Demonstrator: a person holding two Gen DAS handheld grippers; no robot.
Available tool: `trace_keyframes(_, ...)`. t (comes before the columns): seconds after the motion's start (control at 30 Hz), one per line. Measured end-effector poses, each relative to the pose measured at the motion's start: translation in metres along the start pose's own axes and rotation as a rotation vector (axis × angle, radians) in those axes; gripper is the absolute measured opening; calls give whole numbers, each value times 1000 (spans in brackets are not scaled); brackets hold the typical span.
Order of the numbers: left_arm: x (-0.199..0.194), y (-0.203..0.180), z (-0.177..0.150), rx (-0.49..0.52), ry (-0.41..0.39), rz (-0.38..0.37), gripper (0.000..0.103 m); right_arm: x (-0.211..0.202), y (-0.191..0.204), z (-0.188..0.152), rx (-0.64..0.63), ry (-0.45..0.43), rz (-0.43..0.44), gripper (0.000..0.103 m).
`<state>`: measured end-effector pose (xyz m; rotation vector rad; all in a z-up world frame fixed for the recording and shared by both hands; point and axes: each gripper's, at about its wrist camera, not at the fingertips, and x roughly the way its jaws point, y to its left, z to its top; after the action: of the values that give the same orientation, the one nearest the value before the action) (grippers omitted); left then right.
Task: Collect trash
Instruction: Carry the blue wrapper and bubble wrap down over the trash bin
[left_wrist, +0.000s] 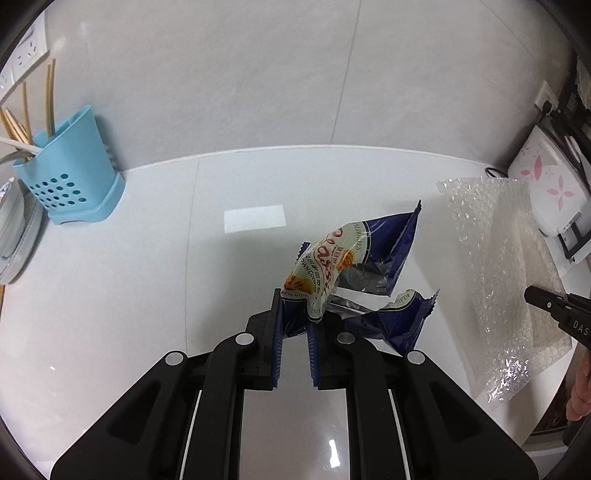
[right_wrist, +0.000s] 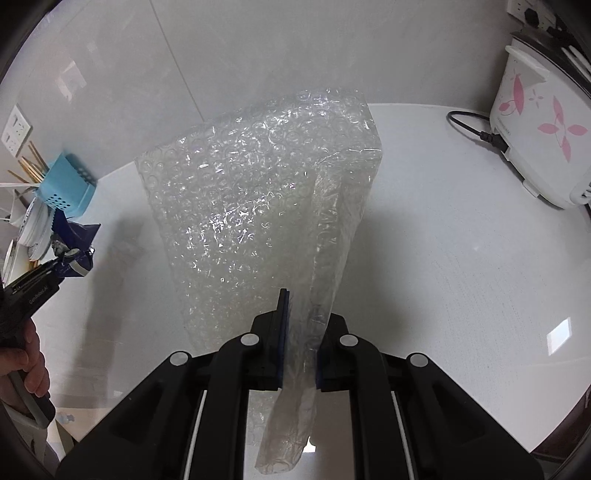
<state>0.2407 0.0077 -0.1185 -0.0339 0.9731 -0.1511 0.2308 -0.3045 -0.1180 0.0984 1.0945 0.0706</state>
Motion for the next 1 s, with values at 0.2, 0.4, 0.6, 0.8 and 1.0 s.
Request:
trace_keyframes(0.2, -24, -14, -17, 14, -19, 4, 11, -22, 1, -13, 6, -29, 25, 10)
trace_keyframes(0.4, -52, -24, -35, 11, -36, 8, 11, -48, 3, -34, 8, -52, 43, 10)
trace_keyframes(0.6, -79, -35, -58, 3, -59, 12, 11, -68, -6, -55, 9, -66, 77, 10)
trace_keyframes(0.8, -105, -46, -82, -8, -79, 11, 11, -88, -12, -81, 11, -75, 96, 10)
trace_keyframes(1.0, -128, -57, -108, -19, -90, 11, 11, -108, -17, -104, 5, -87, 110, 10)
